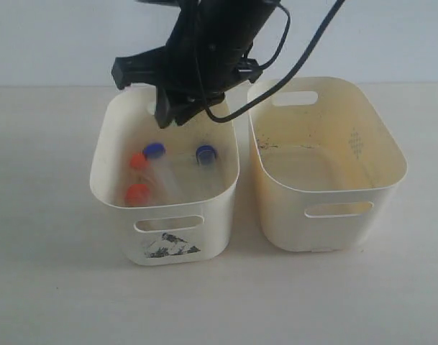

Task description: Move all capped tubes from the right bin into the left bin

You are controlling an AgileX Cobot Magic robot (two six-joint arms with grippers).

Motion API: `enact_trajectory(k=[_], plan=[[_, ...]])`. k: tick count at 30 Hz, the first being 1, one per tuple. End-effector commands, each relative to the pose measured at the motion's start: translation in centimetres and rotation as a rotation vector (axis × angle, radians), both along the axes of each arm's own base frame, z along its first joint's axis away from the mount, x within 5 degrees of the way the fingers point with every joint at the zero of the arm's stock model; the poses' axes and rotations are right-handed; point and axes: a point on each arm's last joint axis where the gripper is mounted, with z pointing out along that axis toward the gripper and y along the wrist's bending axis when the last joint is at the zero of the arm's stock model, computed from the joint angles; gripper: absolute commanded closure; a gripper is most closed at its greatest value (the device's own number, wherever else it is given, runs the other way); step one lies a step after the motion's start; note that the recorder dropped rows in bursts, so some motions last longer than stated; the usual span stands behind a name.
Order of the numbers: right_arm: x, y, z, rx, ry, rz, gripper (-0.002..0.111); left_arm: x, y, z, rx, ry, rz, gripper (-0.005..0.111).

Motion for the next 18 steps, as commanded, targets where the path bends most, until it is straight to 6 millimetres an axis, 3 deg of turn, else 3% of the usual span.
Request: enact_trajectory(k=[1, 8, 12, 18], plan=[[-0.1, -0.7, 0.1, -0.08, 0.001, -0.017, 0.107, 0.0, 0.0, 0.2, -0.014, -0.008, 0.0, 0.102], [-2.8, -3.7, 4.1, -0.233, -0.036, 0.014, 0.107, 0.0, 0.0, 0.2, -0.014, -0.008, 0.0, 0.102], [-4.1, -4.6, 6.5, -0.207, -0.089, 0.01, 0.107, 0.1, -0.1, 0.5, -0.018, -0.043, -0.007, 0.102], [-4.9, -5.1, 7.8, -0.186, -0.12, 0.003, 0.107, 0.2, -0.2, 0.9, -0.019, -0.087, -0.017, 0.102]])
